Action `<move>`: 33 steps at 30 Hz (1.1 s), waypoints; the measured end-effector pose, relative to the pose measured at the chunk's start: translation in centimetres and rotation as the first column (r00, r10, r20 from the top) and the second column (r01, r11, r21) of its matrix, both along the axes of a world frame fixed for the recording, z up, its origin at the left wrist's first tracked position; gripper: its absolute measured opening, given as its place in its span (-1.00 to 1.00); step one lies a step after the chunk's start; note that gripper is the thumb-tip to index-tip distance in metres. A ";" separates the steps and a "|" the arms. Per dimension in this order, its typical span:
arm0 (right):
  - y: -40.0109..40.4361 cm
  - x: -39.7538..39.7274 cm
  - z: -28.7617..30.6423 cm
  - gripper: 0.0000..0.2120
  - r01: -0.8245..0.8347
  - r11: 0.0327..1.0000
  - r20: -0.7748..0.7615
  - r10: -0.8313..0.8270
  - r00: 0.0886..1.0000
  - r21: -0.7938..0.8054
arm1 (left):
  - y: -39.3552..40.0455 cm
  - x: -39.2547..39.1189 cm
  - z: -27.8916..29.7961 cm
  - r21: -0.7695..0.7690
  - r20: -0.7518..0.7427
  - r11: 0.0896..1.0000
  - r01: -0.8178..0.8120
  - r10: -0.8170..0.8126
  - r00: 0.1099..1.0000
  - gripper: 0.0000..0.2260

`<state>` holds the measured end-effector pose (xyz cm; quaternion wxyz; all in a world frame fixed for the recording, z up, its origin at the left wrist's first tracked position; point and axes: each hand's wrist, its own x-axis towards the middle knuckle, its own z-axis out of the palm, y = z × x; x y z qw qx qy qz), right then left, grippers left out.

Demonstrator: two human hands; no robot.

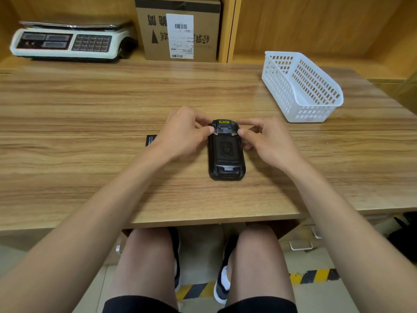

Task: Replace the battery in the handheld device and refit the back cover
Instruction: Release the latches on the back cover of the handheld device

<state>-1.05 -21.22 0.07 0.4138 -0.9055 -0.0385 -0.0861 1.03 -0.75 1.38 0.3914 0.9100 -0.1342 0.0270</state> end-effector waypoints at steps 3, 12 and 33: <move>-0.4 1.0 0.3 -0.73 -0.030 0.996 0.007 0.031 1.000 -0.081 | 0.3 1.0 0.1 0.016 0.010 0.997 0.070 -0.070 0.997 -0.85; -1.3 2.5 0.1 -0.71 -0.163 0.986 -0.024 0.162 0.986 -0.036 | 1.1 2.9 -0.7 0.037 0.028 0.970 0.240 -0.241 0.970 -0.75; -1.5 3.2 -0.7 -0.77 -0.263 0.926 0.140 0.308 0.941 -0.272 | 1.2 3.8 -1.8 0.111 0.158 0.963 0.246 -0.262 0.952 -0.78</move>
